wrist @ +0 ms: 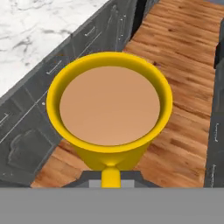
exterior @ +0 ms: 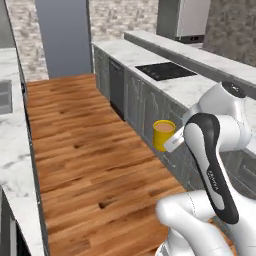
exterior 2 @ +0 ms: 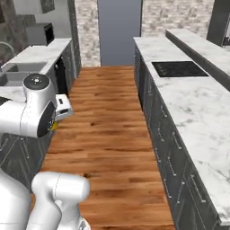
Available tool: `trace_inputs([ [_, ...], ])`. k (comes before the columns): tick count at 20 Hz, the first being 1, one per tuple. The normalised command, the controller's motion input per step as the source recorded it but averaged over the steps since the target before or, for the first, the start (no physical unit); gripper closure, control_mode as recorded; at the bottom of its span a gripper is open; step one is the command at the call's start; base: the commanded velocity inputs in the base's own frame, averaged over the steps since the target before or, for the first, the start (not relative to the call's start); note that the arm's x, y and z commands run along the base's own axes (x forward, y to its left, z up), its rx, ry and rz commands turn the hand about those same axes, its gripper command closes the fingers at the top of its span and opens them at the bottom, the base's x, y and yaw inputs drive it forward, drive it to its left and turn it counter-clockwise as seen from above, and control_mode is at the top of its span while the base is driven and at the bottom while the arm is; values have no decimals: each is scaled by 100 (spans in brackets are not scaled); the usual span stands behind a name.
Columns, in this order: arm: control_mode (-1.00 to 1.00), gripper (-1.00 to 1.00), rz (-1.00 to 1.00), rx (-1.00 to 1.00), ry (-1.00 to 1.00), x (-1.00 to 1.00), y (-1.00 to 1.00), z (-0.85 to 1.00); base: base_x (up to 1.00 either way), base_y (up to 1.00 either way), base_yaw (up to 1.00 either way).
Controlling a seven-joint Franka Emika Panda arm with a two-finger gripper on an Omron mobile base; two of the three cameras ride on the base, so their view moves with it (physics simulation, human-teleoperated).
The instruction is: Pick the cup of tea, navigate to the dining table, and place it on the saucer.
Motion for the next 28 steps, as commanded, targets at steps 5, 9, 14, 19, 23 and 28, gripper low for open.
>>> trace_inputs([
  [5, 100, 100, 0, 0, 0, 0, 0, 0, 5, 0, -83],
  [9, 100, 100, 0, 0, 0, 0, 0, 0, 3, -12, -79],
  [14, 100, 100, 0, 0, 0, 0, 0, 0, 10, -16, -79],
  [19, 100, 100, 0, 0, 0, 0, 0, 0, 29, -31, -67],
  [23, 100, 100, 0, 0, 0, 0, 0, 0, 51, -44, -60],
  [28, 100, 100, 0, 0, 0, 0, 0, 0, 74, -81, -28],
])
